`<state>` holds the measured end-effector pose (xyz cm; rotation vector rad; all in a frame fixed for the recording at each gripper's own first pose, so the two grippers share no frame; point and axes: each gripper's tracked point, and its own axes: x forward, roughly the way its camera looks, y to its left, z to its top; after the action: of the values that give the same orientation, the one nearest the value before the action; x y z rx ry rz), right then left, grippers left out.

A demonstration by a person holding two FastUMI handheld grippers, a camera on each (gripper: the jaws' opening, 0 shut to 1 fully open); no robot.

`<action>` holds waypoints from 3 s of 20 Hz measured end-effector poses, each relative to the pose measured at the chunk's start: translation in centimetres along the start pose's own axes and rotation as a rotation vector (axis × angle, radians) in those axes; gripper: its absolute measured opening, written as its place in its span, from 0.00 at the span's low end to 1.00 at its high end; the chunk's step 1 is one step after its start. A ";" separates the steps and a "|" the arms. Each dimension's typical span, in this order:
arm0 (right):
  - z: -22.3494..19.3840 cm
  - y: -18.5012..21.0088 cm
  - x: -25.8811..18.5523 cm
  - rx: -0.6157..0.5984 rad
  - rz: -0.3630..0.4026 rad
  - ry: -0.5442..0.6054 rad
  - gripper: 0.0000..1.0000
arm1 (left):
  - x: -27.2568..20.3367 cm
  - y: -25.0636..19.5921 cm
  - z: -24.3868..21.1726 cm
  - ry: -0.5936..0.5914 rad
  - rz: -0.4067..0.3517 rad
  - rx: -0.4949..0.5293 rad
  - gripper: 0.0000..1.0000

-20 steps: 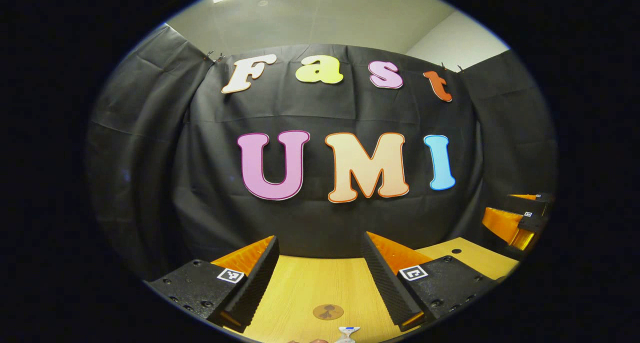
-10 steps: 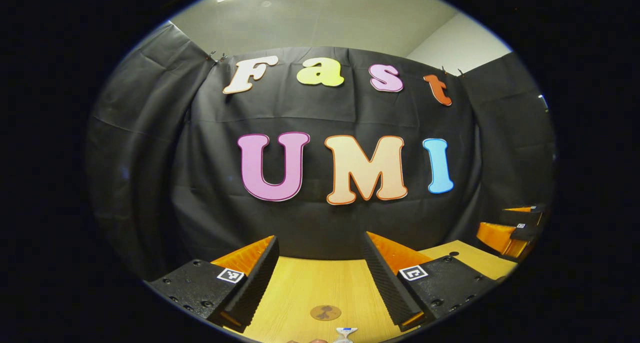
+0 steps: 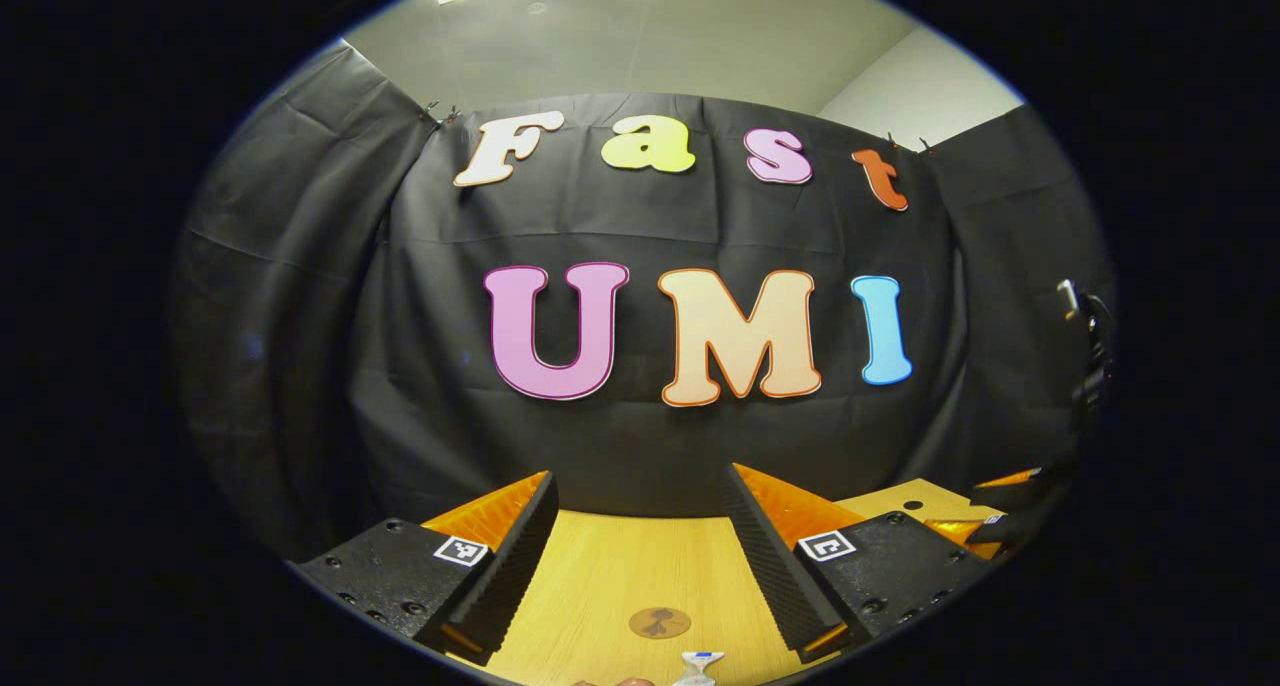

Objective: Put the toothbrush and toothpaste on the desktop into the cup, then pick up the cup and place it on the coaster on the desktop.

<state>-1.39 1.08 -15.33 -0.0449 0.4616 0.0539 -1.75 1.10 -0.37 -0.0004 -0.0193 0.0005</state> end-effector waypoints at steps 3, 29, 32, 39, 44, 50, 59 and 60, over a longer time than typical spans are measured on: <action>-2.6 0.3 1.1 -0.020 0.012 0.081 1.00 | -0.2 0.7 -0.4 0.009 0.017 -0.004 0.96; -23.3 1.1 5.4 -0.013 0.061 0.830 0.99 | -1.7 3.4 -3.2 0.075 0.094 -0.016 0.96; -24.4 1.5 5.1 -0.026 0.065 0.883 0.99 | -1.7 3.9 -3.8 0.092 0.094 -0.019 0.99; -24.5 2.1 5.2 -0.046 0.069 0.888 0.90 | -1.3 3.7 -5.9 0.140 0.066 -0.015 0.94; -24.6 3.2 4.8 -0.058 0.098 0.885 0.30 | -1.1 1.9 -7.8 0.184 0.014 -0.011 0.96; -24.9 2.8 4.6 0.052 0.144 0.906 0.11 | -0.9 -1.1 -11.5 0.268 -0.071 -0.018 0.96; -24.9 3.0 4.5 -0.004 0.128 0.824 0.11 | -2.1 -4.7 -22.5 0.583 -0.176 -0.023 0.97; -24.9 3.0 4.5 -0.001 0.128 0.823 0.11 | -2.4 -5.0 -23.8 0.617 -0.179 -0.017 1.00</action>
<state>-8.56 2.90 -39.72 -0.0366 1.2878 0.1638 -3.73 -3.88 -24.19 -0.0161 0.5978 -0.1791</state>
